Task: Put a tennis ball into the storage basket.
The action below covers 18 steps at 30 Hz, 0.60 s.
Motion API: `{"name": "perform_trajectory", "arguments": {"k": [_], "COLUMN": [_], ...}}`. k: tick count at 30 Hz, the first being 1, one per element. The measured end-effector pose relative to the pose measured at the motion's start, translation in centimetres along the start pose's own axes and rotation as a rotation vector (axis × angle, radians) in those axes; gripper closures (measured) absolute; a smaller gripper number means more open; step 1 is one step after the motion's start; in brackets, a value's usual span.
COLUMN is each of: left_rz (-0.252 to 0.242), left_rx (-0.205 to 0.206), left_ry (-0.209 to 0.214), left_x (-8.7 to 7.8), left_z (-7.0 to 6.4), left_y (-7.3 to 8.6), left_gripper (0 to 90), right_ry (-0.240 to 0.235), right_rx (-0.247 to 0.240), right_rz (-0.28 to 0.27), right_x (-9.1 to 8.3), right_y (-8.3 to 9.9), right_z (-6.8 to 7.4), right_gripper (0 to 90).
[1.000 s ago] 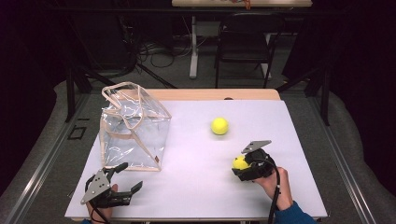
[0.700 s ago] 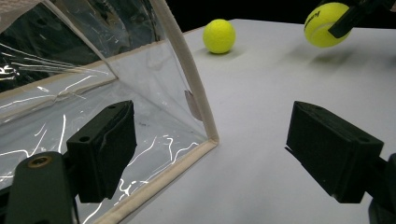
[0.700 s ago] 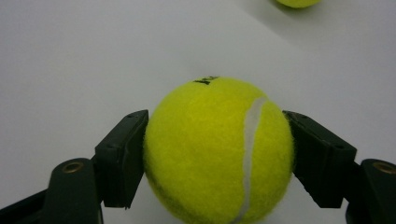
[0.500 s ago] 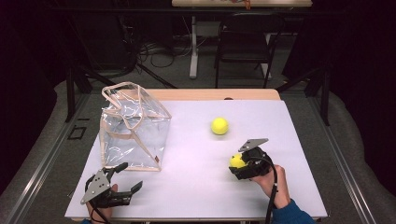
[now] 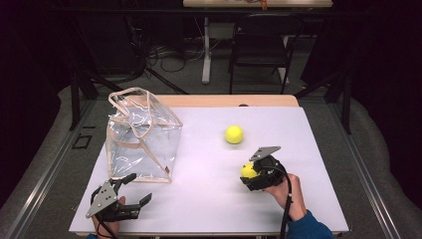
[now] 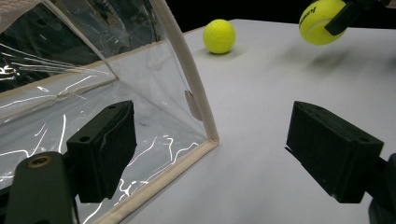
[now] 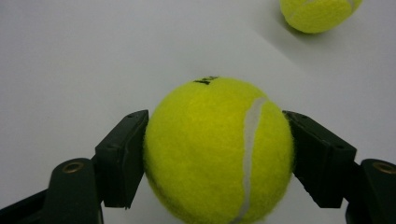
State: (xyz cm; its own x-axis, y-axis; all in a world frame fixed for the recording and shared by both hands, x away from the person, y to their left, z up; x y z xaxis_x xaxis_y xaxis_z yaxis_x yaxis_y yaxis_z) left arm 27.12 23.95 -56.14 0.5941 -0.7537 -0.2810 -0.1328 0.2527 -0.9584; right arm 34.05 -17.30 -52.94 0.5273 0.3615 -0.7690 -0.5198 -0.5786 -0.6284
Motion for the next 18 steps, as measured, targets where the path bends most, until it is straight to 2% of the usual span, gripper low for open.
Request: {"name": "perform_trajectory", "arguments": {"k": [18], "left_rz": [0.001], "left_rx": [0.003], "left_ry": [0.005], "left_x": [0.00], "left_z": [-0.02], "left_y": [-0.02], "left_gripper": [15.9], "right_ry": [-0.003], "right_rx": [-0.021], "right_rz": [-0.020], "right_x": [-0.12], "right_y": [-1.08], "right_z": [0.62], "right_gripper": [25.9]}}
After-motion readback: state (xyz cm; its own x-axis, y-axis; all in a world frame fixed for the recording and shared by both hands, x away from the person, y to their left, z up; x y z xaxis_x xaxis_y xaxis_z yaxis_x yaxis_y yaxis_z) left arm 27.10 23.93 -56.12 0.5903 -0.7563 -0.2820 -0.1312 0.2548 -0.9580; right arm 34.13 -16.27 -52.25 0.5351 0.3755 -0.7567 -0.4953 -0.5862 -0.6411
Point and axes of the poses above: each handheld gripper's, and its own axes: x roughly forward along the jaws, y roughly out of its underside, z roughly to its left, the point moved 4 cm from there along x, roughly forward along the jaws, and after that the axes turned 5 degrees about y, right-handed, at the moved point
